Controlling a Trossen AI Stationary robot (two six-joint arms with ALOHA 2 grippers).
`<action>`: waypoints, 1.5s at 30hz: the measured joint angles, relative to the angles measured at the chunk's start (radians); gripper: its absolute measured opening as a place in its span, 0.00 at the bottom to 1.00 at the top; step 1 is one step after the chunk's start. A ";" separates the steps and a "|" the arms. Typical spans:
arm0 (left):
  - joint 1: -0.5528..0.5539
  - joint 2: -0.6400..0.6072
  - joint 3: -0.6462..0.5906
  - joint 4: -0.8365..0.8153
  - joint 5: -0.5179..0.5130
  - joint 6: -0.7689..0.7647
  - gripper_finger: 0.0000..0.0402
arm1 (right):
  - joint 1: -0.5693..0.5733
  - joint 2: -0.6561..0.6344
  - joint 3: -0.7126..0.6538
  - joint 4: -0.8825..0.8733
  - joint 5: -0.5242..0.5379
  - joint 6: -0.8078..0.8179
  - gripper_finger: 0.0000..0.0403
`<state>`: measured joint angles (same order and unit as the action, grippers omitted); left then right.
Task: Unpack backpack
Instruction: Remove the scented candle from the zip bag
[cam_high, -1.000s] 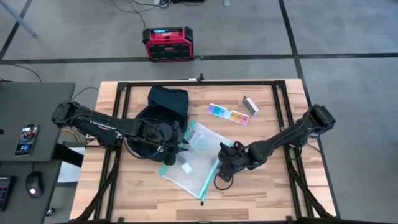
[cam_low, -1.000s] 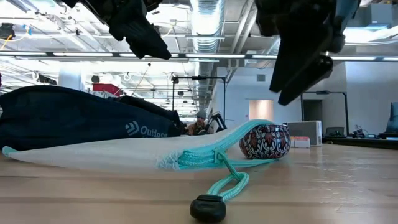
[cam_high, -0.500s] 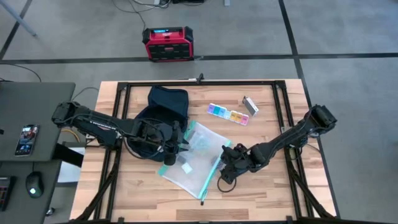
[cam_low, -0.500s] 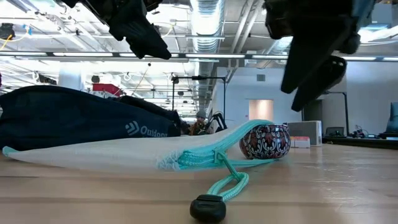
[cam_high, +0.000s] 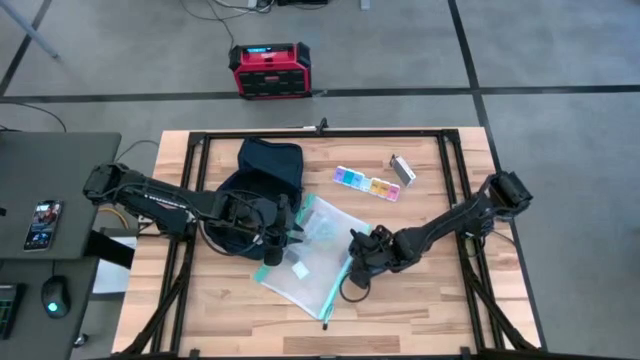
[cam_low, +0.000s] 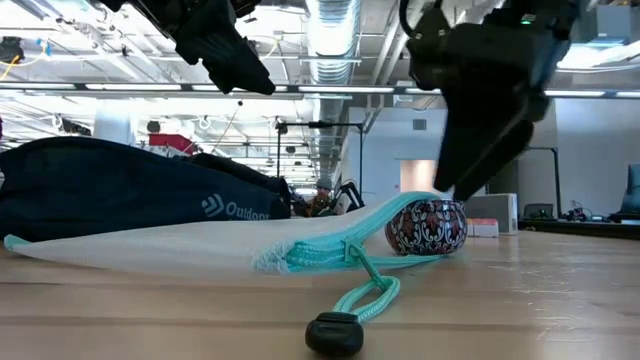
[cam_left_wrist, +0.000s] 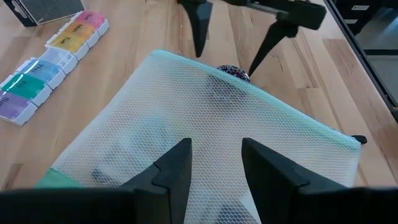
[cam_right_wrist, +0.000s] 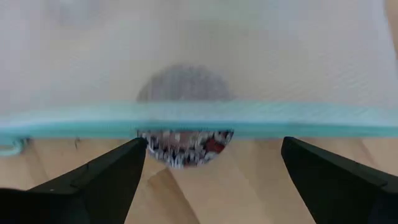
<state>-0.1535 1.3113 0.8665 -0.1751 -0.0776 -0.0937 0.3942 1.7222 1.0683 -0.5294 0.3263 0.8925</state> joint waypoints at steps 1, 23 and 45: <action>0.000 0.000 0.000 0.000 0.000 0.000 0.31 | -0.005 0.000 0.000 0.004 -0.001 0.000 0.92; 0.000 0.000 0.000 -0.001 0.000 -0.046 0.31 | 0.023 0.029 0.000 0.047 -0.034 0.005 0.92; -0.004 -0.001 0.000 -0.127 0.004 -0.143 0.31 | -0.075 0.182 0.001 0.244 0.003 -0.051 0.78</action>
<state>-0.1577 1.3106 0.8669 -0.3022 -0.0735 -0.2363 0.3189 1.9042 1.0694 -0.2854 0.3291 0.8416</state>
